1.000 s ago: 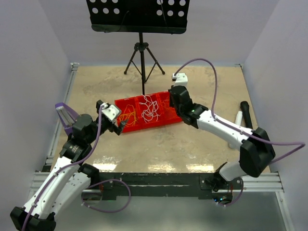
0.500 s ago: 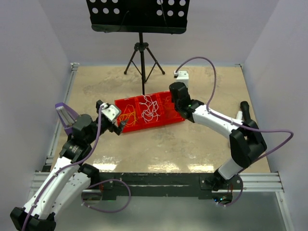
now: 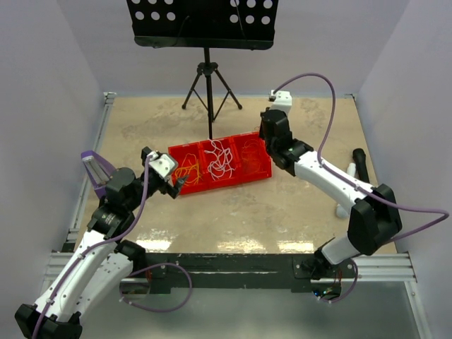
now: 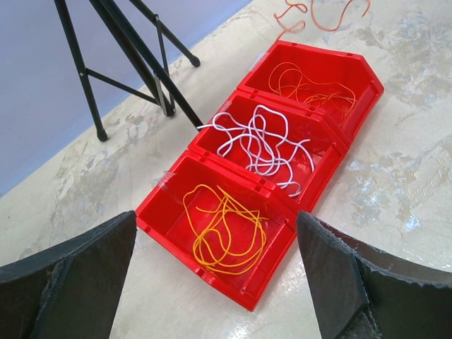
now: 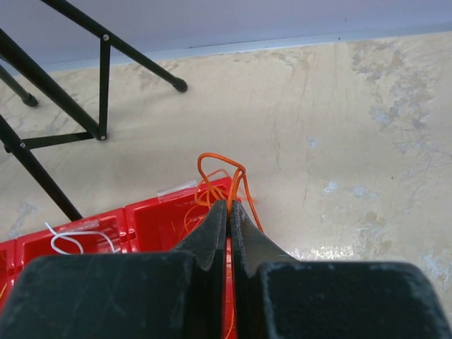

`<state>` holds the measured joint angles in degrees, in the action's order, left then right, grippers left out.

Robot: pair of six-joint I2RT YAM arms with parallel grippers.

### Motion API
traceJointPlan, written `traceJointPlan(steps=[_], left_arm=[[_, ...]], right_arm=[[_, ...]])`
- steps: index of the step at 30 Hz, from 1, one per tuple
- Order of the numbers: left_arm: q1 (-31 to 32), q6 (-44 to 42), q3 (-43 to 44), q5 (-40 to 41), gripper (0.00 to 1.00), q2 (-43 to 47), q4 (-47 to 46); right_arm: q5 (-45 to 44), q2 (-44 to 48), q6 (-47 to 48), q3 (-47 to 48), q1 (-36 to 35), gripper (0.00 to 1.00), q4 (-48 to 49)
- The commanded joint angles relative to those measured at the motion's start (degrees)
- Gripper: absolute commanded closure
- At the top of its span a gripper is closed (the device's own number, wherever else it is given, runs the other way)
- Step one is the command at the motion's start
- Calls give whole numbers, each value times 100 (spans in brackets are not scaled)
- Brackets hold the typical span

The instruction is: Untangle the cables

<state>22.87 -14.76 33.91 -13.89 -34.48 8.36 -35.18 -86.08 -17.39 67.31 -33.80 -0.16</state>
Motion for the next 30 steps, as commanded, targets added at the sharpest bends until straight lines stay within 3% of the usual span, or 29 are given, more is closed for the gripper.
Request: traceJointPlan(steps=[1, 13, 30], left_arm=[[-37, -79, 230, -26, 0, 47, -115], [-37, -62, 177, -79, 0, 47, -203], [-37, 96, 116, 62, 0, -24, -142]], right_arm=[[196, -136, -186, 89, -21, 100, 69], [397, -207, -353, -174, -127, 100, 78], [908, -1490, -889, -297, -417, 100, 605]])
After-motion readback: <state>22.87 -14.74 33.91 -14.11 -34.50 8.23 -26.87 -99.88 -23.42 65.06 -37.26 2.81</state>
